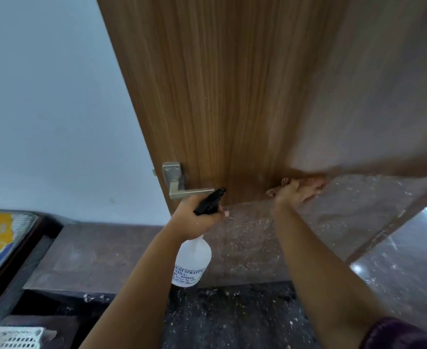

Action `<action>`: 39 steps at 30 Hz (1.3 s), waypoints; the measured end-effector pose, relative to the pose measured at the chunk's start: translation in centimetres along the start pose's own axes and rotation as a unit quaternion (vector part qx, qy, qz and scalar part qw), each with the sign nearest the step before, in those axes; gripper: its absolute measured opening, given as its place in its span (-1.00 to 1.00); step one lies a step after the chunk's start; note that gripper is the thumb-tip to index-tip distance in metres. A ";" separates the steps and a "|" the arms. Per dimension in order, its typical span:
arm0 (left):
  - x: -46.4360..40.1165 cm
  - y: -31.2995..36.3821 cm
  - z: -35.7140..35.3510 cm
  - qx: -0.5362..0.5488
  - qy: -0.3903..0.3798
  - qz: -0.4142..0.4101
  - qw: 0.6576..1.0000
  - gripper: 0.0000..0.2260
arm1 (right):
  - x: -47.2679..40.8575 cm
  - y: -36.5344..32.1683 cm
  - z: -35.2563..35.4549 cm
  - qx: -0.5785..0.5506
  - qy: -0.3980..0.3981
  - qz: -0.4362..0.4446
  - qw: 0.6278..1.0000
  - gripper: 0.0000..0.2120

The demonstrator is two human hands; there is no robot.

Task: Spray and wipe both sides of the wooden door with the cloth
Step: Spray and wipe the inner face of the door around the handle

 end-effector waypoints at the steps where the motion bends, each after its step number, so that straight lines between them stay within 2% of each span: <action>1: -0.1 0.0 0.0 0.008 0.004 -0.001 1.000 -0.89 | 0.9 1.6 -0.3 -0.037 0.002 -0.086 0.996 -0.49; 3: -0.5 -0.2 0.3 0.032 0.017 0.001 0.999 -0.90 | 6.3 2.8 -2.8 -0.065 -0.076 -0.196 0.975 -0.76; 4: -0.6 -0.3 0.6 0.047 0.024 0.003 0.999 -0.91 | 9.7 2.5 -4.2 -0.073 -0.100 -0.224 0.967 -0.72; 5: -0.8 -0.2 0.7 0.056 0.023 0.001 0.998 -0.92 | 12.3 2.0 -5.4 -0.061 -0.122 -0.210 0.968 -0.57; 6: -0.9 0.0 1.0 0.058 0.020 0.000 0.998 -0.91 | 14.7 0.9 -6.3 -0.037 -0.161 -0.159 0.973 -0.41; 8: -0.8 0.8 1.7 0.058 0.015 -0.011 0.998 -0.92 | 15.6 0.1 -7.3 0.026 -0.230 -0.026 0.973 -0.30; 10: -0.8 1.8 2.2 0.024 0.017 -0.035 0.999 -0.92 | 12.3 -0.1 -5.8 0.054 -0.192 0.048 0.979 -0.31; 12: -0.7 2.4 2.4 0.002 0.023 -0.046 0.999 -0.92 | 8.1 -1.1 -3.5 0.073 -0.113 0.119 0.984 -0.34; 13: -0.7 2.6 2.3 0.000 0.022 -0.044 0.999 -0.91 | 5.4 -1.7 -2.1 0.073 -0.070 0.121 0.988 -0.36; 15: -1.0 3.0 1.3 0.003 0.005 -0.044 0.999 -0.88 | -0.9 -1.2 1.4 0.014 0.009 0.030 0.999 -0.36; 17: -1.6 3.5 0.3 0.005 -0.016 -0.040 0.999 -0.88 | -6.1 2.1 4.3 -0.081 0.049 -0.135 0.986 -0.41; 18: -2.1 3.6 -0.4 0.007 -0.025 -0.033 0.999 -0.89 | -6.9 3.6 5.0 -0.142 0.043 -0.215 0.965 -0.50; 19: -2.7 3.7 -0.9 0.009 -0.028 -0.028 0.999 -0.88 | -6.2 4.2 4.9 -0.160 0.030 -0.240 0.957 -0.64; 20: -3.3 4.0 -1.5 0.011 -0.031 -0.025 0.999 -0.88 | -5.4 5.2 4.5 -0.174 0.022 -0.244 0.954 -0.66; 22: -4.4 4.8 -2.5 0.003 -0.042 -0.028 0.999 -0.85 | -2.5 5.6 2.8 -0.150 0.001 -0.215 0.965 -0.53; 24: -5.5 5.8 -4.1 -0.020 -0.073 -0.040 0.996 -0.79 | -0.4 4.0 3.1 -0.067 -0.015 -0.149 0.986 -0.40; 26: -6.7 6.3 -5.7 -0.041 -0.091 -0.042 0.994 -0.81 | -1.8 1.0 5.3 -0.029 -0.029 -0.080 0.996 -0.43; 28: -7.7 7.0 -7.3 -0.065 -0.102 -0.042 0.992 -0.84 | -6.0 -1.7 8.3 -0.095 -0.015 -0.056 0.994 -0.50; 30: -8.5 7.8 -9.1 -0.087 -0.117 -0.039 0.989 -0.82 | -10.5 -3.7 11.3 -0.186 0.002 -0.085 0.979 -0.55; 34: -10.1 9.7 -12.8 -0.110 -0.132 -0.020 0.985 -0.75 | -12.9 -3.8 16.0 -0.272 0.036 -0.170 0.947 -0.57; 36: -11.0 11.0 -14.7 -0.133 -0.150 -0.013 0.980 -0.75 | -12.0 -3.0 17.8 -0.270 0.063 -0.173 0.945 -0.53; 39: -12.3 13.0 -17.4 -0.190 -0.182 -0.052 0.963 -0.66 | -11.2 -0.3 19.0 -0.285 0.078 -0.216 0.931 -0.45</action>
Point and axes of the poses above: each hand's wrist, its own x-axis away from the middle knuckle, its own z-axis out of the back of the hand, y = z × x, the point moved 6 cm from there along -x, towards the middle knuckle, and after that the axes turned 12 degrees about -x, right-handed, at the moved point
